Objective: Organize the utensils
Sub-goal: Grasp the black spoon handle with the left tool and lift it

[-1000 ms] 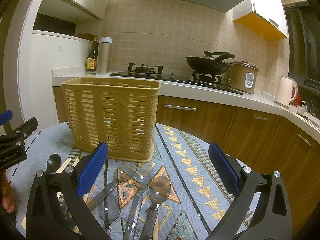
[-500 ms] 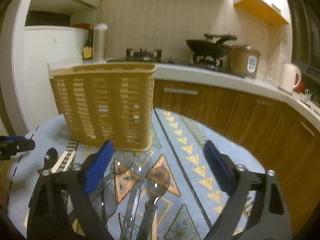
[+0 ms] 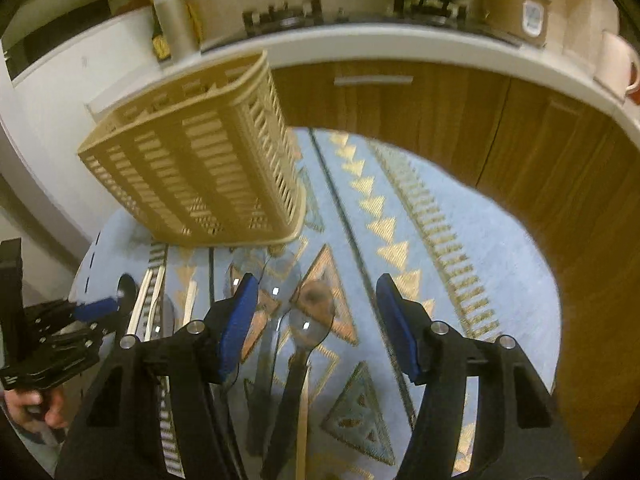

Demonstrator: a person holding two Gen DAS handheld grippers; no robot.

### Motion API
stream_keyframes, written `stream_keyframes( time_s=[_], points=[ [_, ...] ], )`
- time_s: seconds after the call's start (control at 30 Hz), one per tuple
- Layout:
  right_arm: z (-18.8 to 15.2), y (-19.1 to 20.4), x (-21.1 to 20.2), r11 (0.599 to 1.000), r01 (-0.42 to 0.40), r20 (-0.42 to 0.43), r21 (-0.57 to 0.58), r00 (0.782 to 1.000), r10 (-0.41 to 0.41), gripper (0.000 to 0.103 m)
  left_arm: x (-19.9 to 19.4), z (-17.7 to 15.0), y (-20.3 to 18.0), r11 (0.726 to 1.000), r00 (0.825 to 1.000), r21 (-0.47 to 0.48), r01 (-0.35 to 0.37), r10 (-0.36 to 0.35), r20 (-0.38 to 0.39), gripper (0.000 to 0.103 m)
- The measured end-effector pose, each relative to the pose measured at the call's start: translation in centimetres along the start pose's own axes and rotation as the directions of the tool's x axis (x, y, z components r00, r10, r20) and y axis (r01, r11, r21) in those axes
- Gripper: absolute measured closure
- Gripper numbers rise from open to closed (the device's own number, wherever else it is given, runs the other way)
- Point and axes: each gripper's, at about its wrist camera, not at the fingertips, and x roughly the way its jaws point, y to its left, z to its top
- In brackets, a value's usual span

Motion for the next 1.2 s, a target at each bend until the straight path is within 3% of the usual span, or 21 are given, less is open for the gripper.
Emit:
stream_keyframes(
  time_s=[0.1, 0.2, 0.37, 0.63, 0.73, 0.83, 0.93, 1.03, 1.1, 1.2],
  points=[
    [0.2, -0.1, 1.4, 0.999, -0.029, -0.099, 0.020, 0.995, 0.031, 0.054, 0.0, 0.2, -0.3, 0.999, 0.999, 0.029, -0.039, 0.040, -0.005, 0.081],
    [0.1, -0.8, 2.5, 0.999, 0.005, -0.170, 0.036, 0.985, 0.001, 0.056, -0.1, 0.4, -0.1, 0.998, 0.999, 0.039, -0.053, 0.053, -0.010, 0.087],
    [-1.1, -1.4, 4.0, 0.997, -0.030, -0.290, 0.065, 0.956, 0.048, 0.070, -0.2, 0.7, 1.3, 1.000, 1.000, 0.012, -0.014, 0.014, -0.019, 0.096],
    [-2.3, 1.1, 4.7, 1.000, -0.017, -0.341, -0.008, 0.940, 0.014, 0.077, -0.3, 0.7, 1.4, 1.000, 1.000, 0.011, -0.009, 0.009, -0.021, 0.096],
    [-2.3, 1.9, 5.2, 0.999, 0.007, -0.347, -0.041, 0.938, -0.021, 0.077, -0.2, 0.8, 1.2, 1.000, 1.000, 0.013, -0.014, 0.014, -0.023, 0.095],
    [-2.6, 2.9, 5.5, 0.998, 0.027, -0.349, -0.062, 0.936, -0.048, 0.091, 0.0, 0.9, 0.4, 0.999, 0.999, 0.036, -0.032, 0.033, -0.027, 0.092],
    [-2.6, 3.8, 5.6, 0.996, 0.040, -0.342, -0.079, 0.937, -0.065, 0.093, 0.0, 0.8, -0.4, 0.994, 0.996, 0.079, -0.079, 0.081, -0.027, 0.092],
    [-2.5, 3.5, 4.6, 0.996, 0.048, -0.312, -0.076, 0.947, -0.070, 0.095, 0.0, 0.7, -0.5, 0.991, 0.994, 0.084, -0.109, 0.111, -0.016, 0.098],
    [-2.2, 3.4, 4.0, 0.998, 0.036, -0.292, -0.060, 0.955, -0.052, 0.101, -0.2, 0.6, 0.0, 0.995, 0.996, 0.052, -0.085, 0.085, -0.003, 0.099],
    [-2.4, 3.6, 2.3, 0.999, -0.019, -0.227, -0.037, 0.974, 0.010, 0.101, -1.2, 0.2, 1.7, 0.999, 0.997, -0.039, 0.033, -0.031, 0.067, 0.099]
  ],
)
